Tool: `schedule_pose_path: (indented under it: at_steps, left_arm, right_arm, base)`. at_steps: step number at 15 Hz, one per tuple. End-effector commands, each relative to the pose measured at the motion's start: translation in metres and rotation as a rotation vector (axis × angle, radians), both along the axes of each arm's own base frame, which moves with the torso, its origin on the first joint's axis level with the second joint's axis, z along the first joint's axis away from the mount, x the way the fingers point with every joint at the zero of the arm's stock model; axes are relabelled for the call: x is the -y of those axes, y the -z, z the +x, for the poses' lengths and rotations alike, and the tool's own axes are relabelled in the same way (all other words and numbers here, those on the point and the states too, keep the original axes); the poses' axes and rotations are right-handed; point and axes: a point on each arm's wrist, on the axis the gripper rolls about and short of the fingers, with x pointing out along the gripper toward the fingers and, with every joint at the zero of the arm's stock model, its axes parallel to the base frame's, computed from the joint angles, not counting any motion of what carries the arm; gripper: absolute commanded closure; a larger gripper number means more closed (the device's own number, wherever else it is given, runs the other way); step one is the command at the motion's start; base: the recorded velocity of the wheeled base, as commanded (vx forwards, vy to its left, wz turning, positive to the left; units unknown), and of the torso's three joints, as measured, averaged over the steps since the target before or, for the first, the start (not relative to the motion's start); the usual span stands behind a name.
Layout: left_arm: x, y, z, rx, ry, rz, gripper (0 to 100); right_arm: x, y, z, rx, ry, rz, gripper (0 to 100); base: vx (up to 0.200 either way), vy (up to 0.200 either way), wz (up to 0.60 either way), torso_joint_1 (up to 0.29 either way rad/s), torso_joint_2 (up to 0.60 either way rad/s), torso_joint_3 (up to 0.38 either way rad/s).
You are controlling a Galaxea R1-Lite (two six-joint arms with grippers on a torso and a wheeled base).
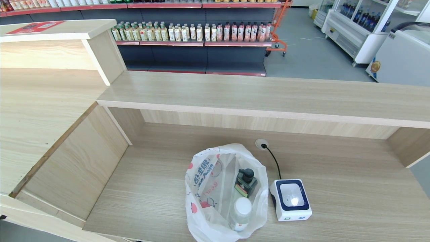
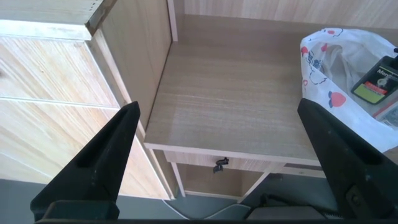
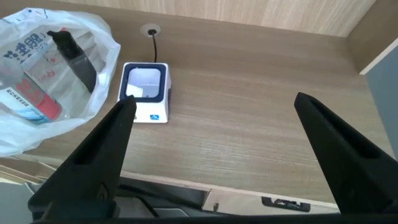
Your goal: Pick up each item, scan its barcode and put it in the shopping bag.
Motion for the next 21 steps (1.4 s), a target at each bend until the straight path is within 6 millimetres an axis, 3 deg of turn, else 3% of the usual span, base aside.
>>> schedule_pose_path:
  at_steps: [1, 14, 18, 21]
  left_arm:
    - [0.0, -0.0001, 0.0001, -0.001, 0.0, 0.0, 0]
    - [0.0, -0.0001, 0.0001, -0.001, 0.0, 0.001, 0]
    - [0.0, -0.0001, 0.0001, -0.001, 0.0, 0.003, 0]
    - [0.0, -0.0001, 0.0001, -0.001, 0.0, 0.0, 0]
  right_arm:
    - [0.0, -0.0002, 0.0003, -0.002, 0.0, 0.0, 0]
    - [-0.0001, 0.0012, 0.0003, -0.012, -0.006, 0.055, 0]
    - [-0.0001, 0.002, 0.0003, -0.02, -0.007, 0.053, 0]
    - [-0.0001, 0.002, 0.0003, -0.02, -0.007, 0.052, 0]
  base:
    - [-0.2, 0.0, 0.0, 0.027, 0.01, 0.007]
    - [-0.015, 0.0, 0.0, 0.0, 0.0, 0.0]
    - [0.0, -0.2, 0.0, 0.002, 0.0, 0.0]
    - [0.0, 0.0, 0.0, 0.0, 0.0, 0.0]
